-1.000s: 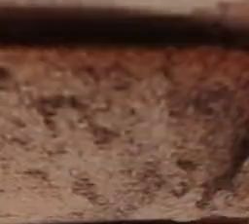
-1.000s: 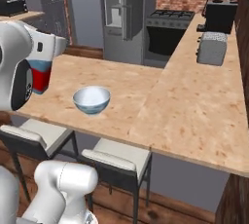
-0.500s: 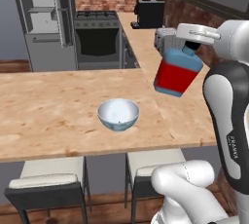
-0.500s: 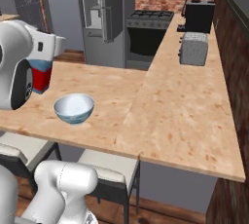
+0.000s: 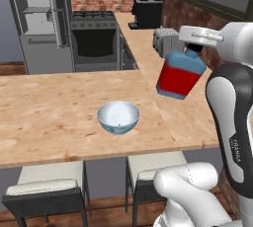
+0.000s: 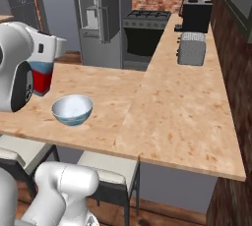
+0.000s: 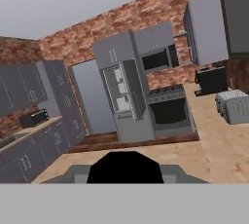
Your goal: There is a bowl on the dining counter. Grab a lemon wedge from the fridge and place it in the bowl. Then get the liquor bottle and glass cup from the cabinet and place them next to the bowl.
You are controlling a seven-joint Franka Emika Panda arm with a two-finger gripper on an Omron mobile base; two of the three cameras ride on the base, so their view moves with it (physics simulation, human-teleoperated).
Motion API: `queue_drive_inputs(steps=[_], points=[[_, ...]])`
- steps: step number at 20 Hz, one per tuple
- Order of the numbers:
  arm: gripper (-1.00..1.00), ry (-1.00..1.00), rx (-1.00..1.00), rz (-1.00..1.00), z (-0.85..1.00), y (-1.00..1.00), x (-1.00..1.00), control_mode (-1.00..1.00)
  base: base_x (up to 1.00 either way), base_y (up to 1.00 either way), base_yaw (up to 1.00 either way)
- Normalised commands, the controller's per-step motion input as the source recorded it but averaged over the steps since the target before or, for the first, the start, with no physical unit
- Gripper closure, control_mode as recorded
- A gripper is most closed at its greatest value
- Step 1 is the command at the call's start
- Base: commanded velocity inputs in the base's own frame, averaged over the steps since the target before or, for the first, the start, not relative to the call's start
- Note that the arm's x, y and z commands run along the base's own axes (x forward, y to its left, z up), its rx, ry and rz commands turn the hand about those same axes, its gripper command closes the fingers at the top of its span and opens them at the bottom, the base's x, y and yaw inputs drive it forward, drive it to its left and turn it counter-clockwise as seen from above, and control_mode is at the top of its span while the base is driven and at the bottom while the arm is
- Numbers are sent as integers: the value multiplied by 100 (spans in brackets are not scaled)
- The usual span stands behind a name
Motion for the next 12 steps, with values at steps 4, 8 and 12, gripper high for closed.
queue_drive_inputs(steps=[4,8,12], points=[[100,-14,-8,32,-35,-14,16,-100,0,0,0],[100,-18,-12,65,-22,-25,20,-100,0,0,0],[100,-10,-18,70,-17,-13,21,-100,0,0,0]])
